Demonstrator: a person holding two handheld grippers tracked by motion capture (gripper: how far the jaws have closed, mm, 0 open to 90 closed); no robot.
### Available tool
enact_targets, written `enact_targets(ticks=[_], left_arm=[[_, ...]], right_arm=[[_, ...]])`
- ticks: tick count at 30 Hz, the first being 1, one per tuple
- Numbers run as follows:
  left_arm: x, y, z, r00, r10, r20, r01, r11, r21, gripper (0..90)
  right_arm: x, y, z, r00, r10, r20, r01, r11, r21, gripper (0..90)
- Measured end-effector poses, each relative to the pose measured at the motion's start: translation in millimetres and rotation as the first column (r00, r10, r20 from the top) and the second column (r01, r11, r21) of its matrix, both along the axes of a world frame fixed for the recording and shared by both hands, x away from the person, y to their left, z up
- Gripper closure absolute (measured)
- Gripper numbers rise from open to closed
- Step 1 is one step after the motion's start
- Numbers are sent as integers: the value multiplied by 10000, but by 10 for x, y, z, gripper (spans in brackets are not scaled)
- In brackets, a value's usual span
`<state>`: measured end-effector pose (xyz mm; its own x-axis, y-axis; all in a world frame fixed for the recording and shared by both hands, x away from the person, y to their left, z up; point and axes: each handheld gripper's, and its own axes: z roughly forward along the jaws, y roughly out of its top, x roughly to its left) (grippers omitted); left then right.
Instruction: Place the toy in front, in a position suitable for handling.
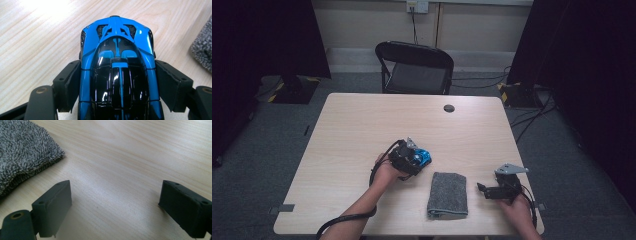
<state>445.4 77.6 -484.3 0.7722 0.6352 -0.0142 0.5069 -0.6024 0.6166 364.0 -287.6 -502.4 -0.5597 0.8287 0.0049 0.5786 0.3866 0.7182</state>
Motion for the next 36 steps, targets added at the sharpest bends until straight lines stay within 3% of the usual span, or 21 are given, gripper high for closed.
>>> enact_targets(ticks=[1,5,10,12,14,16,20,23,27,36], left_arm=[[-8,11,0,9998,-56,199,56,10000,24,243],[-56,45,19,9994,-68,347,66,10000,68,183],[-94,81,-24,9995,-76,294,71,9999,149,174],[-91,88,-59,9999,-55,147,54,10000,63,183],[-92,106,-80,9998,181,24,-180,9993,-314,211],[-110,111,-64,9998,149,117,-146,9995,-287,253],[-109,113,-37,9992,337,-193,-340,9993,-150,260],[-79,154,24,9971,570,-500,-599,9965,-575,279],[-70,146,55,9968,617,-506,-624,9980,-124,280],[-27,174,135,9961,810,-348,-815,9966,-136,280]], right_arm=[[0,0,0,10000,0,-2,0,10000,1,103],[0,0,0,10000,2,1,-2,10000,-2,103],[0,0,0,10000,0,-1,0,10000,0,103],[0,0,0,10000,-1,-4,1,10000,1,103],[0,0,0,10000,1,-4,-1,10000,1,103],[0,0,0,10000,0,-5,0,10000,-1,103],[0,0,0,10000,1,-3,-1,10000,4,103],[0,0,0,10000,0,-4,0,10000,0,103],[0,0,0,10000,-1,-4,1,10000,1,103],[0,0,0,10000,1,-1,-1,10000,1,103]])
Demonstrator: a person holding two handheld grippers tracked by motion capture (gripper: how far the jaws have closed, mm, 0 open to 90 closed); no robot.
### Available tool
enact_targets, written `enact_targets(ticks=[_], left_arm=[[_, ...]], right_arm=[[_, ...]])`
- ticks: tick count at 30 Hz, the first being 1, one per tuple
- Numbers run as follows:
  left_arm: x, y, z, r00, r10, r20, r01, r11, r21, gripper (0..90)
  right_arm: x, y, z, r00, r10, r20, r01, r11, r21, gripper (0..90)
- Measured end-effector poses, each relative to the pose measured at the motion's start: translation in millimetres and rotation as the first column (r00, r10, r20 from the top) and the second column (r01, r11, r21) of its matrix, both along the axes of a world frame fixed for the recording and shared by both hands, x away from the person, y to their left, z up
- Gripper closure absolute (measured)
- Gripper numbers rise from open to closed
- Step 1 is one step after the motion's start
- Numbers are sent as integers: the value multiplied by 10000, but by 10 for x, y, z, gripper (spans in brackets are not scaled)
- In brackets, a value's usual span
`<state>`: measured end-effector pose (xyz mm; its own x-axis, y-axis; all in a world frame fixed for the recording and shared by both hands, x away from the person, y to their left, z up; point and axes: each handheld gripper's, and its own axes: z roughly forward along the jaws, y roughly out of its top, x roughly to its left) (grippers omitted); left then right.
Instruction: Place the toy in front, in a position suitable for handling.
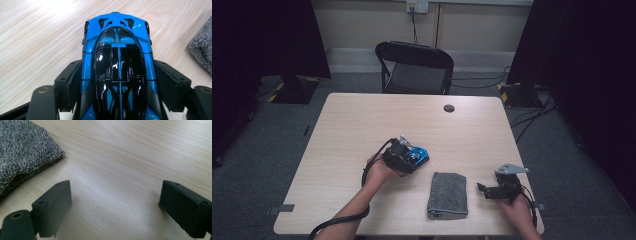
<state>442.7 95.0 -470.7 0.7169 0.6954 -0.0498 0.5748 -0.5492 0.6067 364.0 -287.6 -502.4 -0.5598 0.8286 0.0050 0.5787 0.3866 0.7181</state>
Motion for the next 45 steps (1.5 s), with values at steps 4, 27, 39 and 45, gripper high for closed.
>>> enact_targets(ticks=[4,27,39,45], left_arm=[[47,49,45,9999,159,67,-159,9999,0,280],[380,321,-140,9988,302,381,-304,9995,60,278],[377,368,-179,9976,91,685,-75,9997,-229,248],[375,431,-106,9972,242,712,-200,9980,-593,222]], right_arm=[[0,0,0,10000,1,1,-1,10000,-1,103],[0,0,0,10000,0,1,0,10000,-1,103],[-1,0,0,10000,-2,-3,2,10000,1,103],[0,0,0,10000,-1,0,1,10000,0,103]])
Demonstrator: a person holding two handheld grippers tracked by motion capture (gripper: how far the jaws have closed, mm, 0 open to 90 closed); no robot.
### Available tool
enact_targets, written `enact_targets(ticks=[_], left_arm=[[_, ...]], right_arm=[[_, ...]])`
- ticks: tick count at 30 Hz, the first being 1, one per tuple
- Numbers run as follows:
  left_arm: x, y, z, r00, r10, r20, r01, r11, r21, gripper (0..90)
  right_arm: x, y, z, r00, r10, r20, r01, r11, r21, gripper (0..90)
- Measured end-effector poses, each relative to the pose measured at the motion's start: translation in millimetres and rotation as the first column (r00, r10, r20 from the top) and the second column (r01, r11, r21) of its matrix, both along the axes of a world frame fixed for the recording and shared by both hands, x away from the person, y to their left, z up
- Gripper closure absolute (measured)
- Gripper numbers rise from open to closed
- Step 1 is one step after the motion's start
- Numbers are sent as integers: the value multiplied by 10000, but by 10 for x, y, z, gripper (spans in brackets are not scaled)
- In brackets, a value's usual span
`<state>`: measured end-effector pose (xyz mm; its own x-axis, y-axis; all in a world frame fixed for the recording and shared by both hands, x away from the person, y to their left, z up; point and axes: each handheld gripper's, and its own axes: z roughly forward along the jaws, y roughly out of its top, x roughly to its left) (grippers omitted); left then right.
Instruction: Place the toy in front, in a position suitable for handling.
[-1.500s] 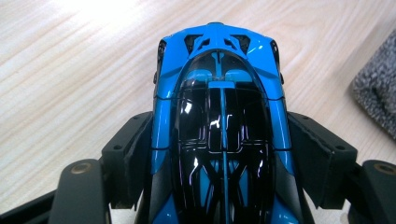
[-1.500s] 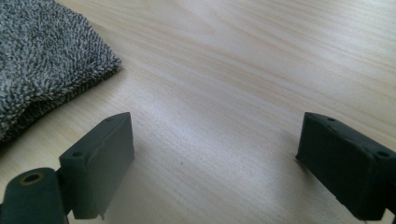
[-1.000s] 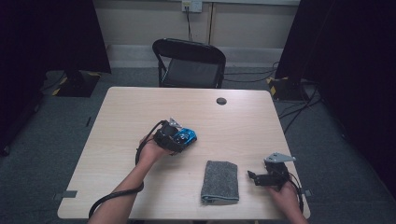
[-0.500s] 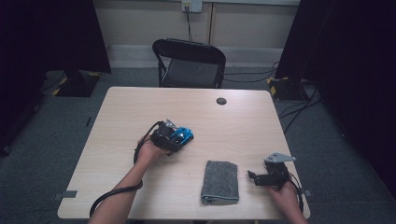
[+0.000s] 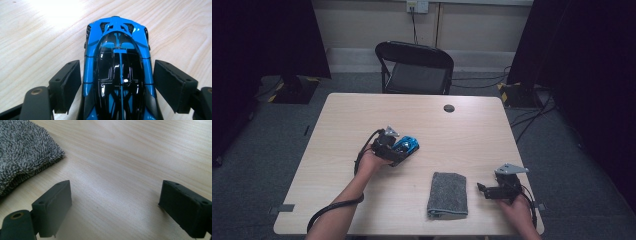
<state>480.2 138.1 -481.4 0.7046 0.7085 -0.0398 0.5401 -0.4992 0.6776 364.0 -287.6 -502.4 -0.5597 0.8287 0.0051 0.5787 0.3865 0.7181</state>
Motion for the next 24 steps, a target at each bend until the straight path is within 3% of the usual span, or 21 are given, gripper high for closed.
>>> enact_targets(ticks=[8,11,20,24], left_arm=[[-146,105,27,9999,-34,118,39,9992,-398,206],[-211,156,4,9996,-66,278,70,9999,-140,192],[-353,273,-109,9999,-72,153,73,10000,-62,188],[-401,277,-169,9995,-111,306,109,9999,65,182]], right_arm=[[-1,0,0,10000,2,-1,-2,10000,3,103],[-1,0,0,10000,2,-1,-2,10000,2,103],[-1,0,0,10000,-2,-4,2,10000,3,103],[-1,0,0,10000,-3,-4,3,10000,4,103]])
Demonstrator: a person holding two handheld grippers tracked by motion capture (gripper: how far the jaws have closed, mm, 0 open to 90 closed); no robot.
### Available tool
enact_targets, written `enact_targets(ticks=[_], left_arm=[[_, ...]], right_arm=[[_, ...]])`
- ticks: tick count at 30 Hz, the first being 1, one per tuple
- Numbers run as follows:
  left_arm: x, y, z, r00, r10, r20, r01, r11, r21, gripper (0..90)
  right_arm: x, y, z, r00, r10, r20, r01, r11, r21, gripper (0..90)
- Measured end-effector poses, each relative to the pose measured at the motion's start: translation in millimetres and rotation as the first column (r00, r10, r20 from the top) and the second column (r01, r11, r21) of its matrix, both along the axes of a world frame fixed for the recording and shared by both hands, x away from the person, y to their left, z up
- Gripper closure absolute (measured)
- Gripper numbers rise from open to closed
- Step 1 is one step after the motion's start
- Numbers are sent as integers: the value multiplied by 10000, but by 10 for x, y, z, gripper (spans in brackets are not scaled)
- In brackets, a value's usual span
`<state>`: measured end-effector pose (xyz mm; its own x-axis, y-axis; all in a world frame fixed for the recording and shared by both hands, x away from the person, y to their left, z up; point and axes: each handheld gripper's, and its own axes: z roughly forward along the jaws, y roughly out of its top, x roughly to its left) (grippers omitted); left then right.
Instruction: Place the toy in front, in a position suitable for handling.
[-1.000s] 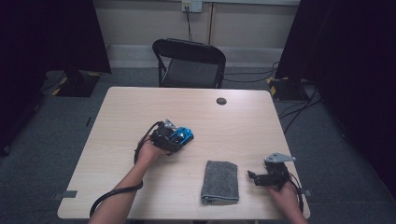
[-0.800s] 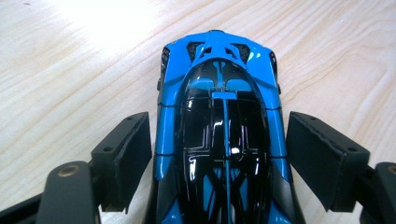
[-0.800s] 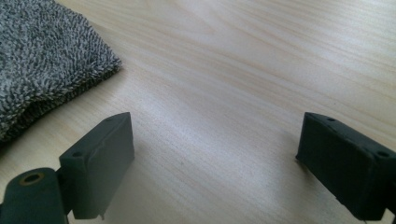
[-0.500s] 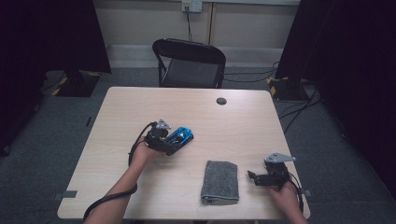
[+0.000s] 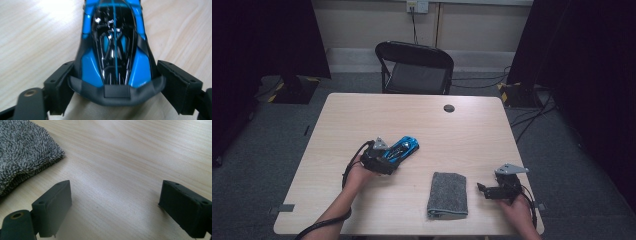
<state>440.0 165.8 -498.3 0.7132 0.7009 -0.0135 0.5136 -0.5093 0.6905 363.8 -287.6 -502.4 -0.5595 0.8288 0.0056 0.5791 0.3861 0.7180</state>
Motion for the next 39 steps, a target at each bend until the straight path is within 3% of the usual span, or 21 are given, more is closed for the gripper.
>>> enact_targets(ticks=[6,11,17,39], left_arm=[[-25,28,-62,9990,175,401,-157,9989,-436,173],[-22,38,-59,9982,284,528,-266,9991,-333,182],[-42,28,-60,9975,499,491,-474,9976,-505,236],[-42,26,-61,9974,520,505,-493,9974,-531,238]], right_arm=[[-4,0,0,10000,-18,-3,18,10000,-3,103],[-4,0,0,10000,-22,1,22,10000,-4,103],[-4,0,0,10000,-21,2,21,10000,-6,103],[-33,4,3,9998,-178,-3,178,9998,10,114]])
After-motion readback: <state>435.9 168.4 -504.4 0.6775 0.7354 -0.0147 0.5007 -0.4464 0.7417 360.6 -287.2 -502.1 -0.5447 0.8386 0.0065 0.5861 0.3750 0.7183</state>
